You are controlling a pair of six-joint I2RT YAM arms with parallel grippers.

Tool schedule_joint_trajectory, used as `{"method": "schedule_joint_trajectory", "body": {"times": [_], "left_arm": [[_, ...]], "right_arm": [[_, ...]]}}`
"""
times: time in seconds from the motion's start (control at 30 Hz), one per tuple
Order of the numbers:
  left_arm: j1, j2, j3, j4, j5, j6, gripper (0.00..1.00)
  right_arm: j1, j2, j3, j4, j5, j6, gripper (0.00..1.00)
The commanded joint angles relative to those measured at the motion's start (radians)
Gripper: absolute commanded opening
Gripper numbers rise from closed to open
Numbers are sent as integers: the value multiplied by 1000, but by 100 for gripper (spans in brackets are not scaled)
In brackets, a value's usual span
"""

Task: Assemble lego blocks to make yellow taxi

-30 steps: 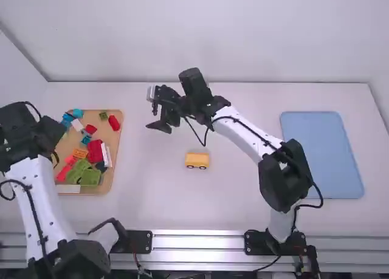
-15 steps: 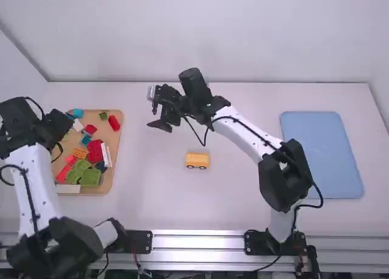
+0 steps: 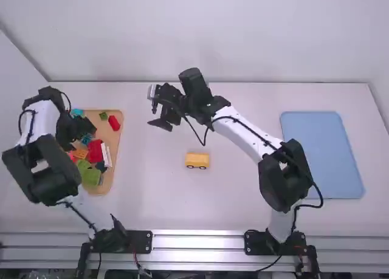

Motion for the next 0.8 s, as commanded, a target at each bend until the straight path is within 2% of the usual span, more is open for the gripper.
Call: {"method": "schedule_joint_trajectory", "body": {"times": [0.0, 0.37, 0.53, 0.6, 0.77], "left_arm": [[-11, 39, 14, -14, -109, -67, 83], [39, 45, -108, 141, -122, -161, 71], [44, 45, -166, 202, -122, -245, 60], [46, 45, -183, 221, -122, -280, 52], [46, 45, -211, 263, -122, -306, 43]], "right_arm": [[-3, 10, 33, 2, 25, 2, 99], [-2, 10, 33, -5, 61, 6, 99], [-3, 10, 33, -6, 61, 6, 99], [-3, 10, 32, -6, 64, 6, 98], [-3, 10, 32, -25, 69, -5, 99]]}}
